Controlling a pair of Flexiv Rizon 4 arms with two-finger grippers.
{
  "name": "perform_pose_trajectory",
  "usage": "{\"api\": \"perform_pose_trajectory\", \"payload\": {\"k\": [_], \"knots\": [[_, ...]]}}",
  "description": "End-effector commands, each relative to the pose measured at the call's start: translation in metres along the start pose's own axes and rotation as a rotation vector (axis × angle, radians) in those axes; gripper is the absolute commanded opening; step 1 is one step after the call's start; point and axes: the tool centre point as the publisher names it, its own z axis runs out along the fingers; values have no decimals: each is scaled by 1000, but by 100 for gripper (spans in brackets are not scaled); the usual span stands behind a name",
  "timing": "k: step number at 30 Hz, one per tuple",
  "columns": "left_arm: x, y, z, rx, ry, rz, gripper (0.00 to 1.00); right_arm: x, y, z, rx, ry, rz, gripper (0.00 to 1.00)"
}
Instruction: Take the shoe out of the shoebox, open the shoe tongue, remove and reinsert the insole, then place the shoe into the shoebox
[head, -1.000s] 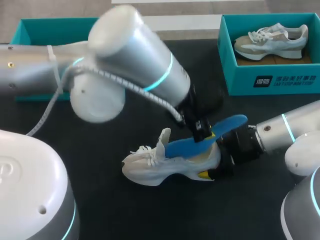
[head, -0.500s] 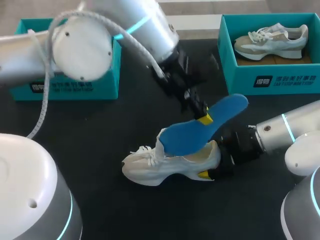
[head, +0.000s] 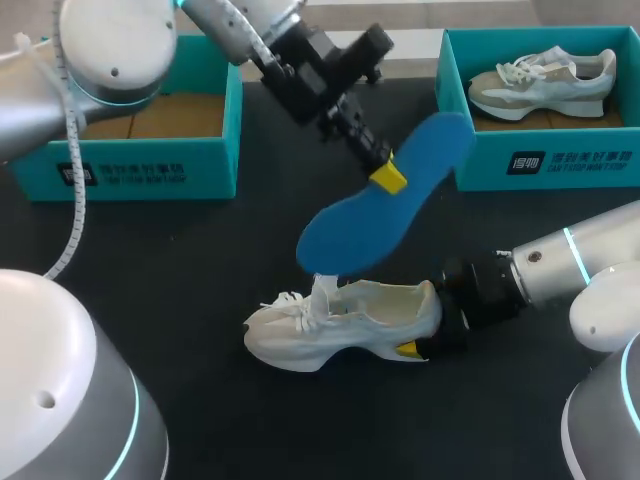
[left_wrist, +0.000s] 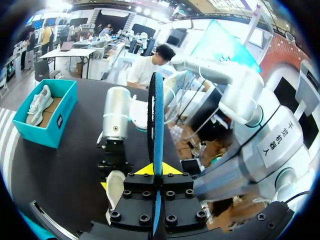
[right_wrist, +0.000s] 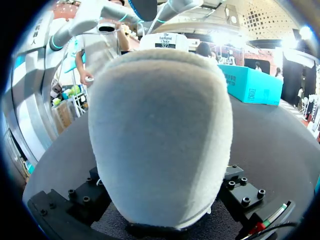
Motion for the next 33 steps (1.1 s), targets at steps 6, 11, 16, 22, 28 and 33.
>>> {"api": "perform_pose_trajectory", "payload": {"k": [6,11,16,22,28,33], "knots": [[5,-3,-22,171,51,-75,0,2,-9,3,3,0,1,0],[1,-7,-30,256,71,-144,0,2,-9,3,3,0,1,0],[-11,-1,-40,324,21,-210,0,2,-9,3,3,0,1,0],[-11,-1,-40,324,21,-210,0,2,-9,3,3,0,1,0],[-11,-1,-40,324,21,-210,0,2,-9,3,3,0,1,0],[-11,-1,-40,324,21,-210,0,2,-9,3,3,0,1,0]]}}
